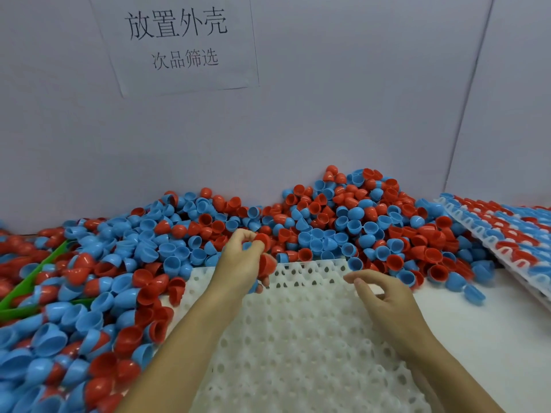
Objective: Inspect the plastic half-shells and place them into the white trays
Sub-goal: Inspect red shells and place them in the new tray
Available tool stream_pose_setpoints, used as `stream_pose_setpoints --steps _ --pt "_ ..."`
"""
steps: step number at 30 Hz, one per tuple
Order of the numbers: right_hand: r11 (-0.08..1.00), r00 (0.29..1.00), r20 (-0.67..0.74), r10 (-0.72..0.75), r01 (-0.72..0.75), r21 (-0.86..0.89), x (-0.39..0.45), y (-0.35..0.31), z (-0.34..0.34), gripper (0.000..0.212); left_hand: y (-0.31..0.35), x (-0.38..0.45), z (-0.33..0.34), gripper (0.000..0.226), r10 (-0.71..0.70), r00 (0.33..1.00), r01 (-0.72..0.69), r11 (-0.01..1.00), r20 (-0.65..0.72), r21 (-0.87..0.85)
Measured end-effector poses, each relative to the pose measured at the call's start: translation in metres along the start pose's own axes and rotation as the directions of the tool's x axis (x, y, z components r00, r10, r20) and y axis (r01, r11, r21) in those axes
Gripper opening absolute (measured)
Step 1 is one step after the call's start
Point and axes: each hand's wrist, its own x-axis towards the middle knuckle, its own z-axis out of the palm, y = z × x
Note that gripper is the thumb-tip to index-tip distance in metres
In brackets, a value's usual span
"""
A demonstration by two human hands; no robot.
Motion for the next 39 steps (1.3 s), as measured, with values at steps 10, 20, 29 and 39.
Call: stream_pose_setpoints --steps 10,20,29,39 --pt "0.93 0.84 0.445 -0.312 0.366 -0.039 0.039 -0.117 0.004 0.014 0.016 -0.016 0.009 0.024 0.13 0.989 -0.138 0.982 0.072 0.128" --pt "0.912 0.886 0.329 -0.325 0.386 -0.139 0.048 -0.122 0.008 0.019 0.021 -0.014 0.011 0.018 0.181 0.981 -0.184 0.983 0.073 0.029" --pt "0.89 0.905 0.347 -0.245 0.352 -0.29 0.063 -0.109 -0.011 0.011 0.036 -0.019 -0.003 0.032 0.18 0.876 -0.213 0.977 0.447 0.024" --pt "0.802 0.848 0.515 0.125 0.22 -0.556 0.067 -0.098 -0.074 0.019 0.056 0.038 -0.046 0.049 0.15 0.966 -0.255 0.392 0.212 0.884"
